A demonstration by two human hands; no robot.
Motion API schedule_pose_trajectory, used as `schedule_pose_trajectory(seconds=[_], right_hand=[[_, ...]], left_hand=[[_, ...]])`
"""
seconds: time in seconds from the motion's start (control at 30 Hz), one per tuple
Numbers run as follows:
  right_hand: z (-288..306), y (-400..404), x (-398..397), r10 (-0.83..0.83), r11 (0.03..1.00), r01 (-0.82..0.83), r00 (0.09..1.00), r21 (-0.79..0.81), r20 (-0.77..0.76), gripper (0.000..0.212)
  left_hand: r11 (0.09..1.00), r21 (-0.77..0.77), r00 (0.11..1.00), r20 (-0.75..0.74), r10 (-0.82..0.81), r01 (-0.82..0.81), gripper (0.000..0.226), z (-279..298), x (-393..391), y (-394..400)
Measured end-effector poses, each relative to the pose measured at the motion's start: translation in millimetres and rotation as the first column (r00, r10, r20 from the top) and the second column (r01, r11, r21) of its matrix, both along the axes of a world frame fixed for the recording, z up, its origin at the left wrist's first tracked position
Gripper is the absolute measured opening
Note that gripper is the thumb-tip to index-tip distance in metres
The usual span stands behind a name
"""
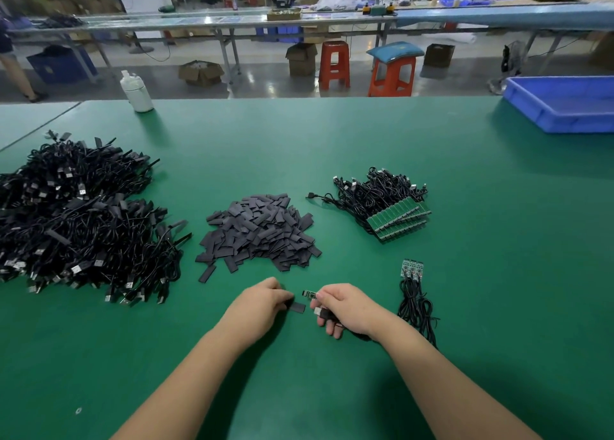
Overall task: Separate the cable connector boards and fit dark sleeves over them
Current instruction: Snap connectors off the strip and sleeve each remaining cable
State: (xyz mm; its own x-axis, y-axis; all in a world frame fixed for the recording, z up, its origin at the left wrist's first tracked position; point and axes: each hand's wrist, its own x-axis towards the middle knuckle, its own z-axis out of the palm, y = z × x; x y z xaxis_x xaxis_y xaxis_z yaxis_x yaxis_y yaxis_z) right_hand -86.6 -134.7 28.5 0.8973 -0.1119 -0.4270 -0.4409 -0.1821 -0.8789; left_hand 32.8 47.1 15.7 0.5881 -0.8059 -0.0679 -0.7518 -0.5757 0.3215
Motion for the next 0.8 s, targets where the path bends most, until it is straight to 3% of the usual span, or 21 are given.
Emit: schedule_pose_trajectory(seconds=[0.07, 0.13, 0.33, 0.47, 0.6, 0.67, 0.8], right_hand=[[-1.4, -0.1, 0.0, 0.009, 0.997, -0.008, 1.000, -0.080, 0.017, 0.027], [-3.7, 1.1, 0.4, 0.009, 0.994, -0.007, 1.000, -0.105, 0.025, 0.028], [-9.9, 2.7, -0.9, -0.019, 0.992, 0.024, 0.999, -0.124, 0.042, 0.029], [-12.4, 3.9, -1.1, -0.031, 0.987, 0.036, 0.999, -0.159, 0.039, 0.033], [-12.9, 4.3, -1.3, -0.027, 0.983, 0.033, 0.999, -0.178, 0.040, 0.037], [-12.8, 4.1, -2.0, -0.027, 0.984, 0.033, 0.999, -0.176, 0.036, 0.037], [-11.3, 3.8, -2.2, -0.029, 0.987, 0.033, 0.999, -0.158, 0.029, 0.036]], left_hand=[[1.000, 0.004, 0.996, 0.084, -0.018, 0.017, 0.029, 3.0, -1.6, 0.5], [1.000, -0.019, 0.997, 0.077, -0.017, 0.018, 0.028, 4.1, -4.4, -0.5], [0.990, -0.084, 0.981, -0.169, 0.096, -0.111, 0.013, 6.7, -10.2, -9.9], [0.981, -0.133, 0.965, -0.239, 0.107, -0.141, 0.017, 10.7, -11.1, -11.4], [0.950, -0.235, 0.910, -0.403, 0.099, -0.207, 0.019, 10.2, -13.0, -7.5], [0.966, -0.215, 0.954, -0.290, 0.075, -0.142, 0.020, 4.9, -10.1, -4.7], [0.999, -0.016, 0.999, 0.002, -0.032, 0.032, 0.026, -4.5, -7.2, -1.7]])
